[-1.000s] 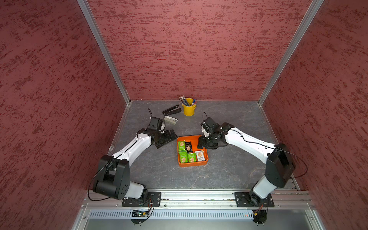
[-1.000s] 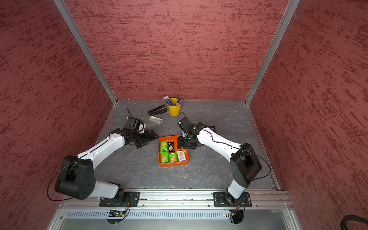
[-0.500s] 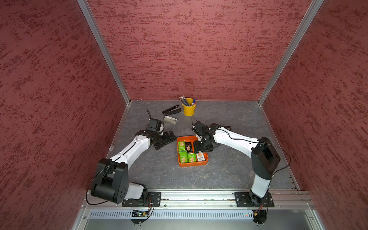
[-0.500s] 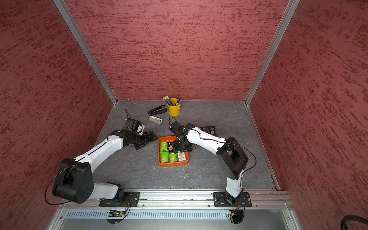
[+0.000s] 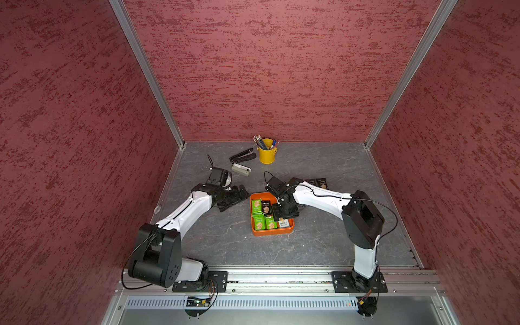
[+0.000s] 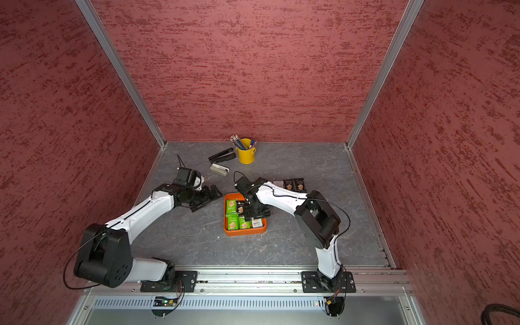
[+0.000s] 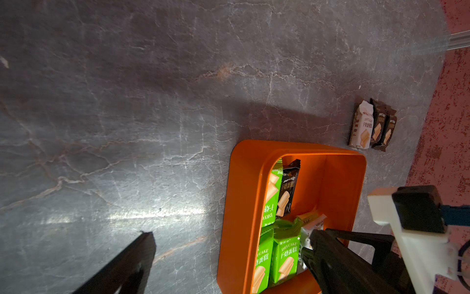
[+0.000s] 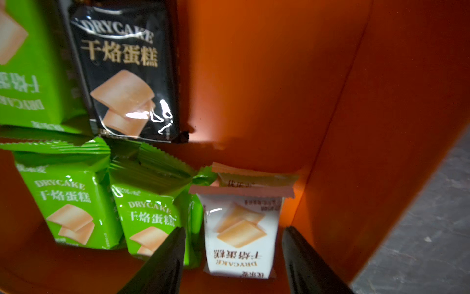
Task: Take the cookies out of the storage box
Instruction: Pick up the cookie from the storage box.
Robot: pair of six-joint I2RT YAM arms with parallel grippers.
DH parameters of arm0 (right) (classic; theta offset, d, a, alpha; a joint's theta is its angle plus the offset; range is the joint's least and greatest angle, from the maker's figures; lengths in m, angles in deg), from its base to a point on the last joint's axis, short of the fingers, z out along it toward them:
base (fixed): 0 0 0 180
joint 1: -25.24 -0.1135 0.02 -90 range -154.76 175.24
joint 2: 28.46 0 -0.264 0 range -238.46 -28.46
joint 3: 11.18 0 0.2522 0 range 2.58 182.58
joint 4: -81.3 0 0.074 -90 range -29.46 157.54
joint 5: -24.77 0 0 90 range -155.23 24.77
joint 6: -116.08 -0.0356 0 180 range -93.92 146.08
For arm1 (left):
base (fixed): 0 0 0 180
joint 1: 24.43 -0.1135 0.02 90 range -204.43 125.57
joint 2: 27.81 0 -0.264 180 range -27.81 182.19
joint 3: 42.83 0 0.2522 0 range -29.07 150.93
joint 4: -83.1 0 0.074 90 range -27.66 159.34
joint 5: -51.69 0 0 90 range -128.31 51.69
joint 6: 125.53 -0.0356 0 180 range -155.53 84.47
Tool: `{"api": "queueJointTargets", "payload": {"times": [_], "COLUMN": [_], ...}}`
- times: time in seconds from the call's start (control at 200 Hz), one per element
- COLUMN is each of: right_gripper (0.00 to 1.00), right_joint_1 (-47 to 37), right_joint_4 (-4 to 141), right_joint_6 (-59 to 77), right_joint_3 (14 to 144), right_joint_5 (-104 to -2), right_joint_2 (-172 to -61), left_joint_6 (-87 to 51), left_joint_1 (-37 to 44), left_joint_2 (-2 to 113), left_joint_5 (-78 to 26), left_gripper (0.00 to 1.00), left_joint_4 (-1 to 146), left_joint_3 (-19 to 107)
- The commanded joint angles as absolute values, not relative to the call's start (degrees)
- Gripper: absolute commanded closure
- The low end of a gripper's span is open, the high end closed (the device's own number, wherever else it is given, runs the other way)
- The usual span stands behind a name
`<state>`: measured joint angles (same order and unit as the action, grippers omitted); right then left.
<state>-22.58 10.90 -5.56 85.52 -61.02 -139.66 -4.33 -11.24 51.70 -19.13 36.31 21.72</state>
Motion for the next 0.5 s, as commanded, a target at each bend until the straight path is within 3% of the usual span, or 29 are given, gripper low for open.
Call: {"api": "queueJointTargets", "payload": {"times": [0.0,0.496], "right_gripper": [0.35,0.38], "right_joint_1": [-23.18,-23.19], "right_joint_4": [9.8,10.15], "right_joint_6": [-6.61,-7.23], "right_joint_3": [87.16,87.47], "right_joint_5": [-63.7,-65.04], "right_joint_2": [-140.91,-143.46], "left_joint_6": [-4.77,-4.77], "left_joint_1": [-11.54,-11.85], "left_joint_2": [51.69,50.7], "left_joint_5": [-19.41,-19.49], "left_gripper": [0.0,0.0], "left_joint_4": [35.86,35.58], "left_joint_3": [21.45,20.72]}}
